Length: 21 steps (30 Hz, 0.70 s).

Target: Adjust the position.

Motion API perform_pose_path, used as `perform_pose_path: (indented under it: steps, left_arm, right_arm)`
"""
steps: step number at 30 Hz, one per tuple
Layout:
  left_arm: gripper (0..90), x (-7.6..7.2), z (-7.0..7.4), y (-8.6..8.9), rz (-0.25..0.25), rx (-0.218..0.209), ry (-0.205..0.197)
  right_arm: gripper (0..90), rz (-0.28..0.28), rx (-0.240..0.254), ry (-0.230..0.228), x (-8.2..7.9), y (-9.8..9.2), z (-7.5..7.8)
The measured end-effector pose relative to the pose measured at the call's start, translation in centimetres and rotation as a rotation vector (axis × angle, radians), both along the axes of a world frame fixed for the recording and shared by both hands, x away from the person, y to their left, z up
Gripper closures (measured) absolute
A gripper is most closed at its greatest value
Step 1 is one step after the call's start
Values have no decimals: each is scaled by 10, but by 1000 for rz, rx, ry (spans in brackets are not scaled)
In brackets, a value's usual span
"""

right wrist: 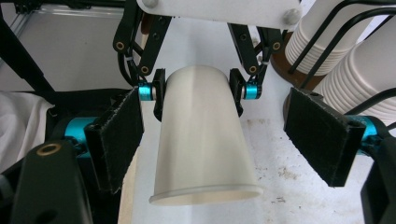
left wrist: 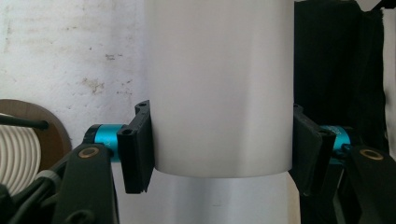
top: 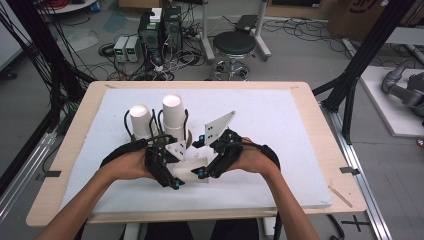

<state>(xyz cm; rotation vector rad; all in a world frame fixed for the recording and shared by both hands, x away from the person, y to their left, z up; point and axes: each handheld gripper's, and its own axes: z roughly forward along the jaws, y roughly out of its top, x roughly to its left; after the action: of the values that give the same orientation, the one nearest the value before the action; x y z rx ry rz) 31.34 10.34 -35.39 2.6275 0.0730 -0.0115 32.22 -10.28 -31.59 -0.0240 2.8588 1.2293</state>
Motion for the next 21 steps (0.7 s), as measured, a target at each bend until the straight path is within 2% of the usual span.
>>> perform_pose_path:
  steps: [12,18,21]
  left_arm:
    - [352,-1,8,7,-1,-80,-7]
    - [352,-1,2,21,42,-155,-2]
    - [352,-1,1,27,45,-181,3]
  right_arm:
    - [206,-18,66,-4,0,-17,7]
    - [206,-33,98,-9,0,-28,9]
    - [206,-40,101,-6,0,-32,8]
